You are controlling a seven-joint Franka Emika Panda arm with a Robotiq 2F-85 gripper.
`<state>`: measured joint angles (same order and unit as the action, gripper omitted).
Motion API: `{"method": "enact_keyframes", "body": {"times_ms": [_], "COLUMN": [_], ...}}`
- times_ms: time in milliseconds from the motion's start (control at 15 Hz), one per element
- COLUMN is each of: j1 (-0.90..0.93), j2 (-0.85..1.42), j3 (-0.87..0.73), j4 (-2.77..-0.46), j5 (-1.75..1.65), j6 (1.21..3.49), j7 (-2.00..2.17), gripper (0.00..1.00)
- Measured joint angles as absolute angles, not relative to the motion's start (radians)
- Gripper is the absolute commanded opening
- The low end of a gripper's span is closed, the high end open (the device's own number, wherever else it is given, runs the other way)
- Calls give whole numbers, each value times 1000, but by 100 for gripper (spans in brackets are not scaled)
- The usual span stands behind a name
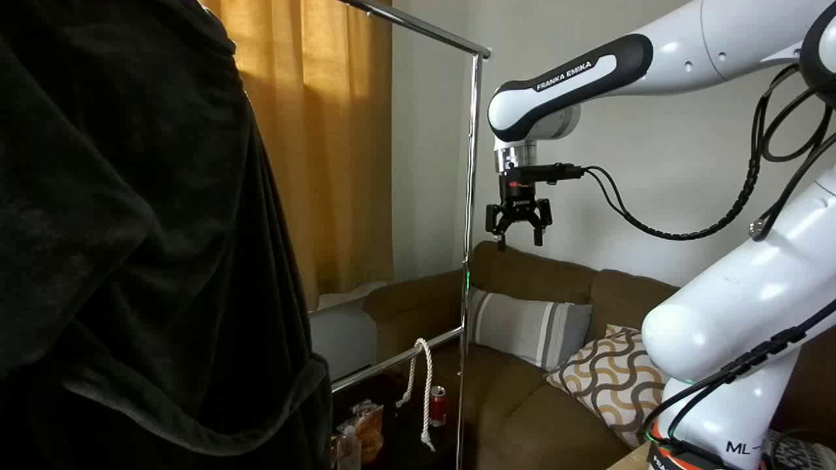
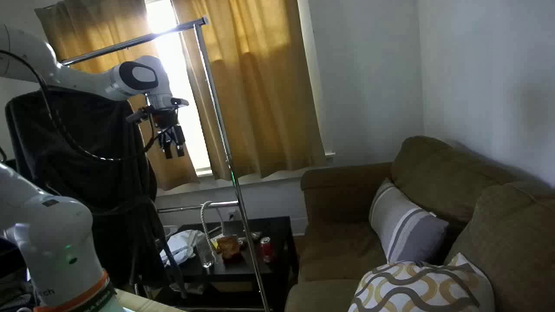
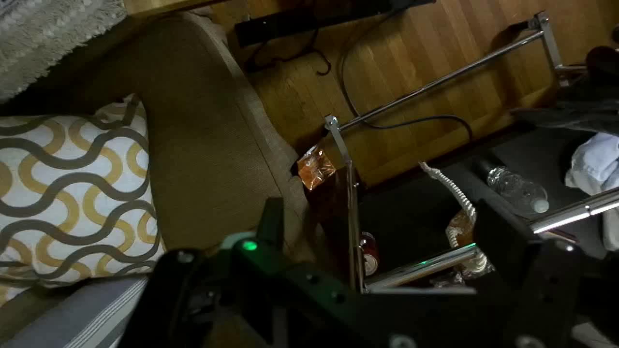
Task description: Move the rope to the rail above
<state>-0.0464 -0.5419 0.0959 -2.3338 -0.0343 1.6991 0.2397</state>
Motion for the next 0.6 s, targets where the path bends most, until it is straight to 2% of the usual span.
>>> {"method": "enact_keyframes", "body": {"times_ms": [600], "j1": [-44], "j2": [-499], "j3": [95], "j4": [-2329], "j5": [-26], "j6": [1709], "j7": [240], "gripper": [100]}}
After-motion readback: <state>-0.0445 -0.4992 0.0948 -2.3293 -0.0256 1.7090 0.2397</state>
